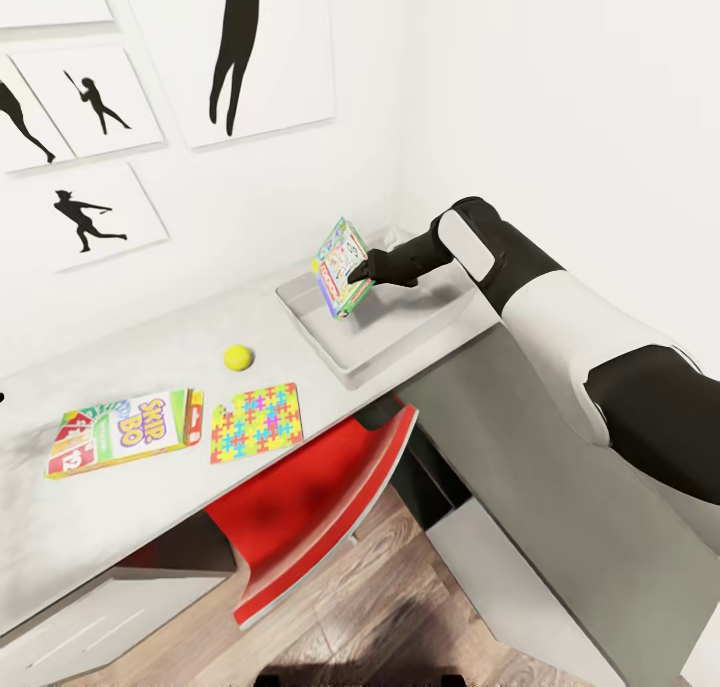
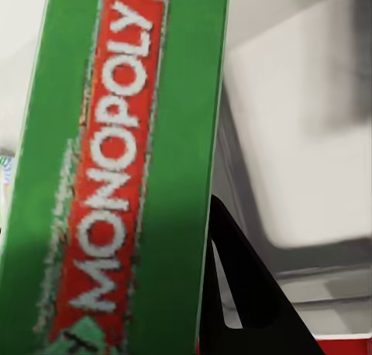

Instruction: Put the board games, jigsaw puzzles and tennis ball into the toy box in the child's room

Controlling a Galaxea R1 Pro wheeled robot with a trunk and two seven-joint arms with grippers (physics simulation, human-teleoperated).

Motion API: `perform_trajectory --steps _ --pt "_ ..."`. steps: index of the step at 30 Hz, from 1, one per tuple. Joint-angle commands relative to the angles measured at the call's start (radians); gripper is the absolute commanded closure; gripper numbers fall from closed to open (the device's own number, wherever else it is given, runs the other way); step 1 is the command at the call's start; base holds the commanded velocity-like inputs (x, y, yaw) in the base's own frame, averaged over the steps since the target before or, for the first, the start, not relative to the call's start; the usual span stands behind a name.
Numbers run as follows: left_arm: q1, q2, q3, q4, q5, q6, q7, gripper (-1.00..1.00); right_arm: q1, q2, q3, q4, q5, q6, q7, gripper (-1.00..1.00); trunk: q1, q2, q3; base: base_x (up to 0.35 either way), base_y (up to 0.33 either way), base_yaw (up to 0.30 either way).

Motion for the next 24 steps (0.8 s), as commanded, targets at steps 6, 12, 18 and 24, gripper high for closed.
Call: perform_trajectory --steps 6,12,18,24 --pt "-0.001 0.001 -0.001 0.000 0.000 0.011 -0.004 -1.00 -0.001 0.000 0.004 0.001 0.008 0.001 0.010 1.00 0.000 -0.002 -0.012 0.000 0.000 0.000" --pt "-0.001 0.001 -0.001 0.000 0.000 0.011 -0.004 -1.00 -0.002 0.000 0.004 -0.001 0.008 0.001 0.010 1.00 0.000 -0.002 -0.021 0.000 0.000 0.000" --pt "-0.001 0.001 -0.001 0.000 0.000 0.011 -0.004 -1.00 -0.009 -0.006 0.003 -0.001 0.007 0.001 0.010 1.00 0.000 -0.002 -0.031 0.000 0.000 0.000" --pt "-0.001 0.001 -0.001 0.000 0.000 0.011 -0.004 -1.00 -0.012 -0.004 -0.001 -0.001 0.006 0.001 0.010 1.00 0.000 -0.002 -0.041 0.000 0.000 0.000"
